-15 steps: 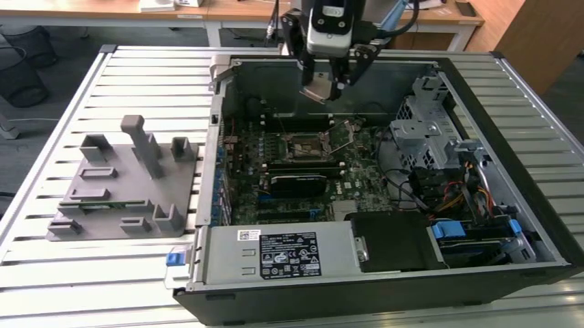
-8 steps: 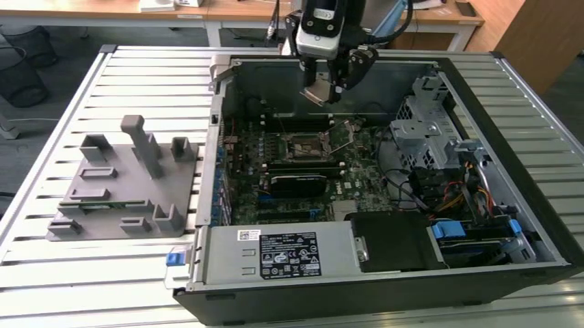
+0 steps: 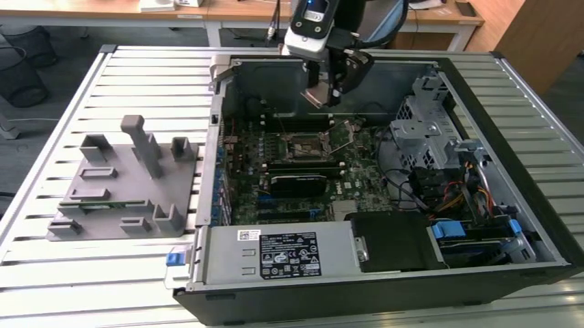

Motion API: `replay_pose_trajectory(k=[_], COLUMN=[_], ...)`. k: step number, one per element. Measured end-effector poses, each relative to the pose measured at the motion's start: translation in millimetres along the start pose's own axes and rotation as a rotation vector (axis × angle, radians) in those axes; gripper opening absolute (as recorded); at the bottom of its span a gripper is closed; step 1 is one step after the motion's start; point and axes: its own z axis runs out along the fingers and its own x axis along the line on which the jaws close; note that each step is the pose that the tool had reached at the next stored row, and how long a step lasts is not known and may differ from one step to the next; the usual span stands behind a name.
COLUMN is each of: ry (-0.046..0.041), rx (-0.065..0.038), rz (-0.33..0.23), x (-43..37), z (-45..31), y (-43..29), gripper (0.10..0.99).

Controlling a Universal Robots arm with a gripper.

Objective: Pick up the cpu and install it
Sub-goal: 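Place the cpu into insertion slot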

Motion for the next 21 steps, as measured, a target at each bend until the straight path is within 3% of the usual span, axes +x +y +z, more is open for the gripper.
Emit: replay_pose_trajectory(k=[13,21], ry=[-0.0148,-0.0211], rx=[-0.003,-0.004], rz=[0.225,0.328], x=[0.0,1.2], z=[4.6,8.5], y=[-0.2,0.3], gripper=[0.537,0.537])
